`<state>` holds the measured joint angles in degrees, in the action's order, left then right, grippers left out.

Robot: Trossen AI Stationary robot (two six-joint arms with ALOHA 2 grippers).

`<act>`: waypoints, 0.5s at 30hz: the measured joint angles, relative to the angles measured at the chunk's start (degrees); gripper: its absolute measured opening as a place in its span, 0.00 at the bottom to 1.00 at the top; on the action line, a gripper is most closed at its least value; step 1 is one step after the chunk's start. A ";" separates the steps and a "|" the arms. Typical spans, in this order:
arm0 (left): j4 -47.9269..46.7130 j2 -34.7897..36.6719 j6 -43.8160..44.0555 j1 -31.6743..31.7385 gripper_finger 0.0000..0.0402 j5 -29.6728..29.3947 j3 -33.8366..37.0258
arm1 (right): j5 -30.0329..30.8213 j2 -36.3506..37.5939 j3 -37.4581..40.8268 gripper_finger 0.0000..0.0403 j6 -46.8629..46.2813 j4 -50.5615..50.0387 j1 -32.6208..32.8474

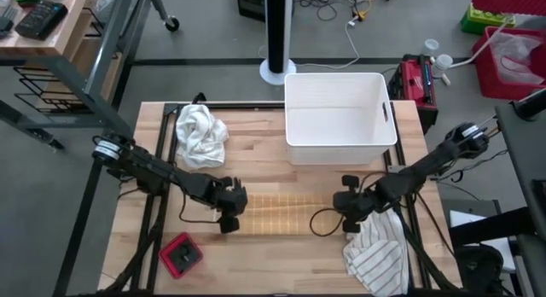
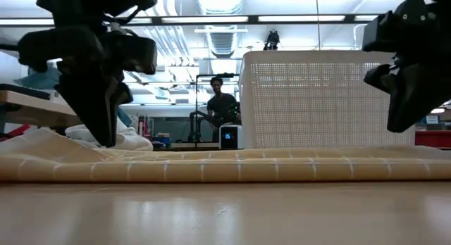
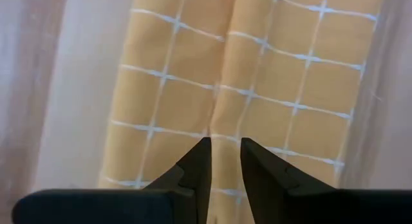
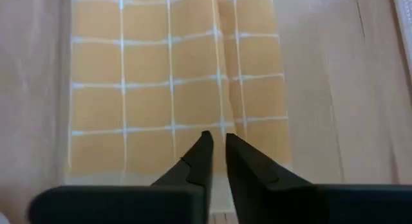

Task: Fold towel
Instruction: Fold the yellow kitchen towel

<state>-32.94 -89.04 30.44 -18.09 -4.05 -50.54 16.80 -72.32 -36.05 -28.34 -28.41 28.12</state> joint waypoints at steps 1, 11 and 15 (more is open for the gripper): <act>-0.25 0.10 -0.25 -0.02 0.18 0.02 0.02 | 0.27 0.85 0.93 0.13 -0.17 0.66 0.00; -1.32 1.07 -2.74 -0.09 0.17 3.36 5.20 | 0.81 4.05 6.54 0.37 -1.17 4.96 -0.02; 0.85 1.90 -0.38 -0.09 0.15 5.74 7.86 | 0.85 3.94 8.15 0.39 -1.63 7.29 -0.02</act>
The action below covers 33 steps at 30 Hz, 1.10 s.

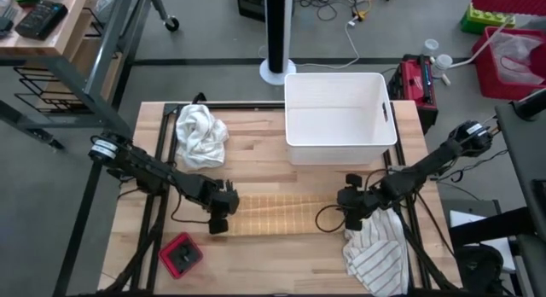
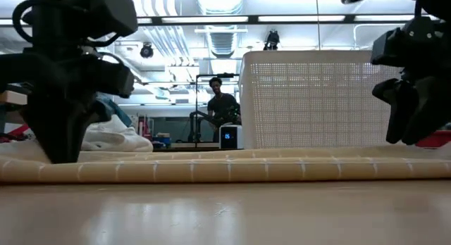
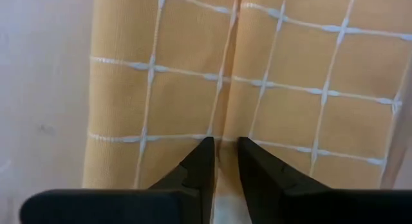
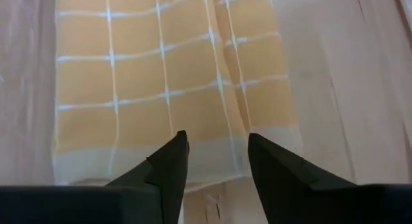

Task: Fold towel
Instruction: Fold the yellow kitchen towel

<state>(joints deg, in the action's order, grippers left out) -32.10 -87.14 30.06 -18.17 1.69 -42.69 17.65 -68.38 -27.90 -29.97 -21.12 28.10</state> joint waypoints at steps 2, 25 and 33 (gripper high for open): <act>0.81 0.33 0.57 0.02 0.13 0.28 0.64 | 0.03 -0.02 0.44 0.39 -0.16 0.42 0.00; 7.05 0.61 0.70 0.00 0.00 -2.08 1.38 | -0.70 0.02 4.20 0.01 0.78 6.82 -2.81; 5.85 4.36 2.43 -0.26 0.00 -0.78 0.25 | -0.53 0.37 0.50 0.00 2.41 6.41 -2.75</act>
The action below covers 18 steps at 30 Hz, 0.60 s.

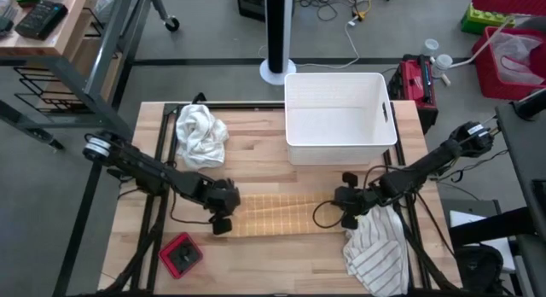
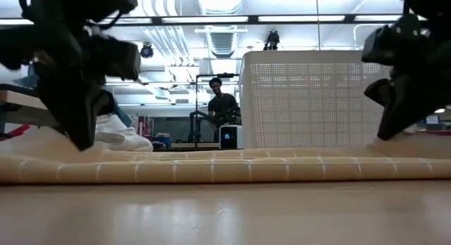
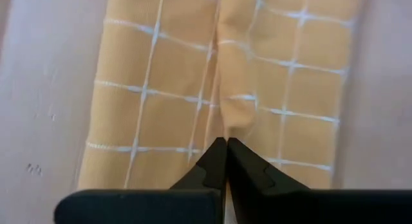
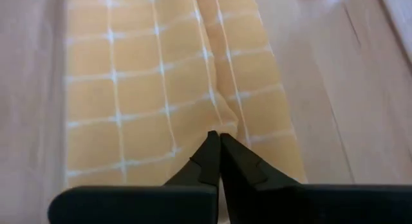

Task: Fold towel
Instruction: Fold the yellow kitchen towel

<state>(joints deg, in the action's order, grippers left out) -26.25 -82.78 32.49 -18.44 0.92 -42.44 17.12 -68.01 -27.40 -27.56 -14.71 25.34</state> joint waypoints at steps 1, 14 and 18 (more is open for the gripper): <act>-0.18 0.82 0.00 0.00 0.00 -0.08 0.00 | 0.23 0.00 -0.48 0.00 0.43 0.06 0.00; -6.92 10.11 1.29 0.00 0.00 -7.37 -0.07 | 4.28 0.09 -5.47 0.00 1.61 -11.04 0.00; -8.52 10.93 2.13 0.00 0.00 -8.65 -0.07 | 6.49 0.09 -5.85 0.00 1.63 -12.85 0.00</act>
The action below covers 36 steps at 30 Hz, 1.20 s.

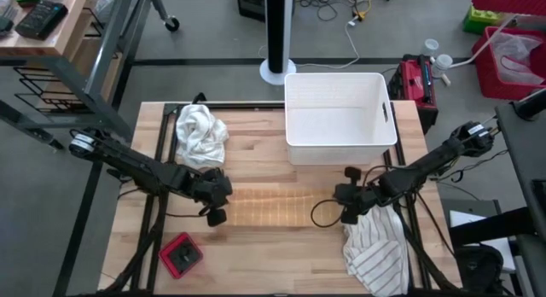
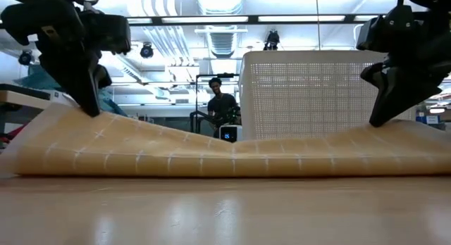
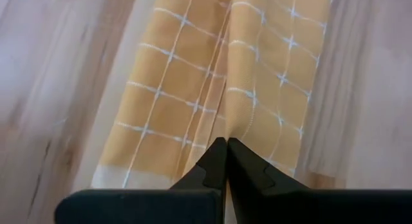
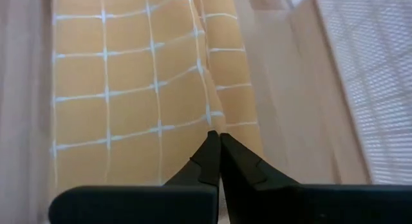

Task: Fold towel
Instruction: Fold the yellow kitchen towel

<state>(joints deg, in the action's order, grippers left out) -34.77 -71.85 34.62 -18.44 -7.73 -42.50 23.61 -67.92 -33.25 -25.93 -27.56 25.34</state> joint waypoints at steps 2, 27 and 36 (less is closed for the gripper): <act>-0.92 0.01 0.36 0.00 0.00 -1.18 0.00 | 1.82 0.00 -0.11 0.00 -0.01 -1.25 -0.02; -0.40 4.58 6.98 -0.13 0.00 -5.20 0.09 | 6.30 7.93 -0.11 0.00 -0.61 -8.70 -1.14; 1.03 9.09 8.54 2.04 0.00 -12.59 0.11 | 5.97 9.31 -0.09 0.00 1.56 -11.53 -4.55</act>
<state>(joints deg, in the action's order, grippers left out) -33.74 -62.75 43.16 -16.40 -20.33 -42.39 29.58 -58.61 -33.34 -24.37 -39.09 20.79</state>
